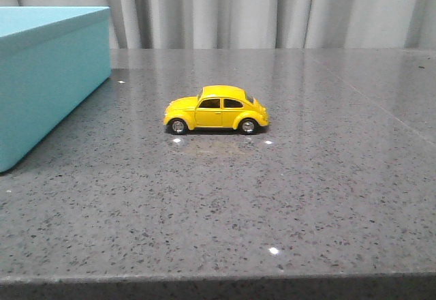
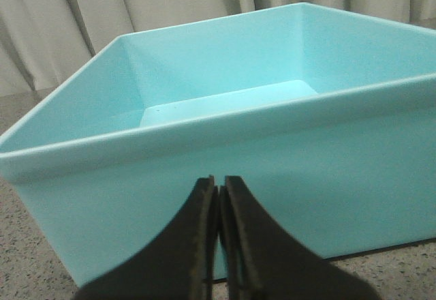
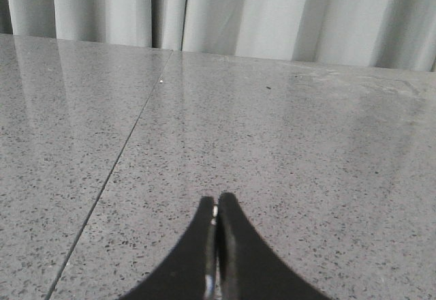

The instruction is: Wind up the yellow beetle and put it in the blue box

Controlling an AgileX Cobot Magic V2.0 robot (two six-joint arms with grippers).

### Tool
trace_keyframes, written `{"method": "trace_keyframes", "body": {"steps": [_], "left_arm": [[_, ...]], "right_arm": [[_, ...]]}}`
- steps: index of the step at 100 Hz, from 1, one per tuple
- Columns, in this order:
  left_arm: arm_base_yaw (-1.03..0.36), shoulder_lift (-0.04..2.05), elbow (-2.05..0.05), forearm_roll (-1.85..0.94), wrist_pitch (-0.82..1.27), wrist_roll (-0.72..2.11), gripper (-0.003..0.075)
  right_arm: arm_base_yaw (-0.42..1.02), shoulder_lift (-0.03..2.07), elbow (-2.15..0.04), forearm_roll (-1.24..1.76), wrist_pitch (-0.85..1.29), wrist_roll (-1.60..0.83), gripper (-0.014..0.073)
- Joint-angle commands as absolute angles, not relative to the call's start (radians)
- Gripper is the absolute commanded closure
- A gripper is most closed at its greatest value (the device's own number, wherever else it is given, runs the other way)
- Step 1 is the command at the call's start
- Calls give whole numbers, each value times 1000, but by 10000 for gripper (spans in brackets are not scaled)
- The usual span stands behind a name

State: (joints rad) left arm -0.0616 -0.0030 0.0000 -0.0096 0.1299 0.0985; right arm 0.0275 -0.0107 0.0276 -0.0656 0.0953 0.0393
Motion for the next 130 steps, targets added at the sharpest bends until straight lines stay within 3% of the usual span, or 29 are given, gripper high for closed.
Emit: {"method": "trace_keyframes", "body": {"steps": [1, 61, 89, 113, 130], "left_arm": [[-65, -36, 7, -13, 42, 89, 740], [-65, -36, 7, -13, 42, 89, 740], [-65, -36, -6, -69, 37, 89, 740], [-65, -11, -149, -159, 101, 89, 740], [-65, 99, -343, -213, 282, 89, 740]], "right_arm": [[22, -31, 29, -63, 13, 31, 662], [22, -31, 28, -63, 8, 31, 662], [22, -31, 11, -63, -219, 33, 662], [22, 24, -193, -42, 138, 48, 662], [22, 151, -379, -9, 345, 48, 662]]}}
